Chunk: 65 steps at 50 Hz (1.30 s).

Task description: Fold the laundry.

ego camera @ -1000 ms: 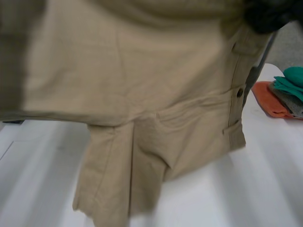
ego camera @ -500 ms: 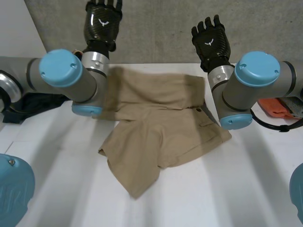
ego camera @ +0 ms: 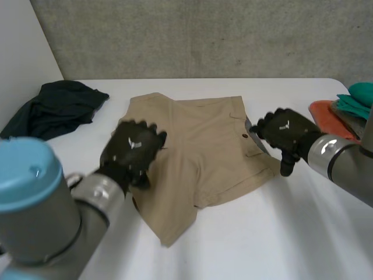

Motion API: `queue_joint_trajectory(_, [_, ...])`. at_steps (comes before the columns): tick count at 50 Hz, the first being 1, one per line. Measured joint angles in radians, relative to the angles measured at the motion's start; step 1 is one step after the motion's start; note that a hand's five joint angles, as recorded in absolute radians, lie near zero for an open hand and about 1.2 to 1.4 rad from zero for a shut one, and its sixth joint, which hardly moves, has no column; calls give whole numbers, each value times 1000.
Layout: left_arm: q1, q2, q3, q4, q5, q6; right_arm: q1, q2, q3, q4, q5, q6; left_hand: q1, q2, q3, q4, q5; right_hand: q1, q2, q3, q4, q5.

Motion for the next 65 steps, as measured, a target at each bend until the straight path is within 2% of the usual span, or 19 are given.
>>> queue_joint_trajectory(8, [-72,25,-54,-152,-82,-268,-34,119,37,-119,-86,-125,39,33,36,36,35,146,95,121,126,125])
queue_joint_trajectory(11, [-80,2,-52,-195,-94,-327,-38,180,16,-154,-101,-140,39,33,36,36,35,190,144,161,167,165])
queue_joint_trajectory(15, [-91,-46,-45,-218,-98,-361,-38,251,-25,-174,-106,-143,39,33,36,36,35,370,337,335,338,330])
queue_joint_trajectory(17, [-96,-65,-42,-217,-98,-363,-37,266,-35,-176,-105,-142,39,33,36,36,35,423,386,386,388,378])
queue_joint_trajectory(19, [-101,-95,-35,-213,-98,-363,-37,290,-53,-178,-104,-140,39,33,36,36,35,672,673,649,655,638])
queue_joint_trajectory(21, [-106,-123,-27,-207,-98,-361,-37,302,-63,-179,-103,-138,39,33,36,37,35,788,840,831,831,804])
queue_joint_trajectory(23, [-109,-149,-19,-202,-98,-358,-37,308,-68,-180,-102,-136,39,37,38,39,38,795,881,888,896,861])
queue_joint_trajectory(29, [-122,-204,2,-183,-98,-354,-37,302,-55,-182,-99,-133,130,119,116,118,113,795,881,897,906,864])
queue_joint_trajectory(38, [-139,-262,34,-115,-103,-344,-41,258,-1,-181,-91,-132,491,471,468,467,456,795,882,897,907,864])
queue_joint_trajectory(40, [-140,-270,39,-106,-105,-343,-41,249,8,-181,-90,-131,504,482,482,481,471,795,882,897,907,864])
queue_joint_trajectory(44, [-140,-289,54,-91,-123,-341,-43,222,29,-180,-86,-127,751,751,746,748,728,795,882,897,907,864])
queue_joint_trajectory(55, [-141,-282,66,-98,-176,-337,-62,110,75,-149,-47,-92,751,779,776,776,734,795,882,897,907,864])
queue_joint_trajectory(65, [-145,-74,17,-159,-170,-235,-96,-42,111,95,1,-84,729,748,746,752,717,795,881,900,908,864])
